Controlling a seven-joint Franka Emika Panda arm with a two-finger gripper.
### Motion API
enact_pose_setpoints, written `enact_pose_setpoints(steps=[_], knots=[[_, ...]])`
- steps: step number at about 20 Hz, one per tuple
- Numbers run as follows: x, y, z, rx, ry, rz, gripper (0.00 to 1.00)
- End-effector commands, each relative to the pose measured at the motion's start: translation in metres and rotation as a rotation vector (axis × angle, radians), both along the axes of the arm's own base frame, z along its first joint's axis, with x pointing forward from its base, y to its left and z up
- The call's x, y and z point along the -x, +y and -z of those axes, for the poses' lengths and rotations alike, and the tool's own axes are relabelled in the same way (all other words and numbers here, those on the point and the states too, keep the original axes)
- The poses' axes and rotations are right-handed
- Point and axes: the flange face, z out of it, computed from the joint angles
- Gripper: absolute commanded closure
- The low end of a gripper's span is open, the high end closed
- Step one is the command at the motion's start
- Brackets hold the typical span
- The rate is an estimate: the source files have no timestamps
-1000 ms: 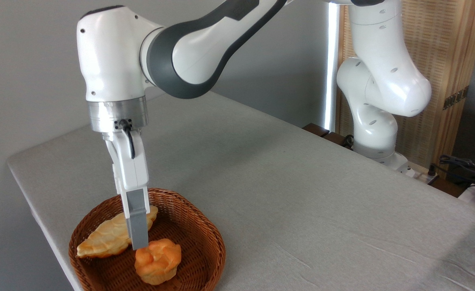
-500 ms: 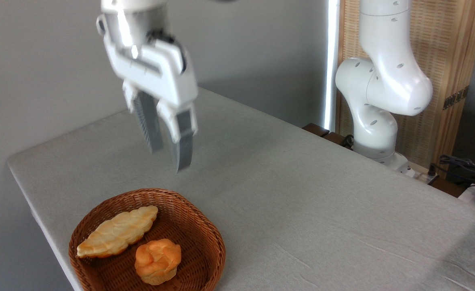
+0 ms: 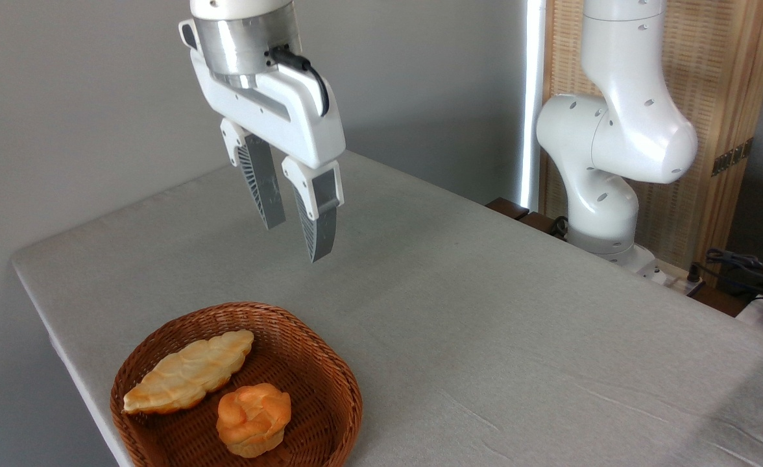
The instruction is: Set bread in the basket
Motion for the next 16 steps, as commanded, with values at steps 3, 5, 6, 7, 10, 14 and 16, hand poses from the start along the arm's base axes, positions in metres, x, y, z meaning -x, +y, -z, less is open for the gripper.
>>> enact_pose_setpoints(steps=[3,5,6,7,10,14,16], knots=[[0.0021,0.0025,-0.0029,-0.014,-0.037,0.013,0.00],[0.0021,0.0042,-0.0035,-0.014,-0.037,0.010,0.00],[0.0020,0.0051,-0.0042,-0.014,-0.039,0.009,0.00],[0.0010,0.0051,-0.0047,-0.014,-0.040,0.007,0.00],[0.0020,0.0078,-0.0050,-0.015,-0.036,0.006,0.00],[0.0015,0.0078,-0.0069,-0.015,-0.039,0.011,0.00],[0.0014,0.0081,-0.0076,-0.018,-0.042,0.025,0.00]])
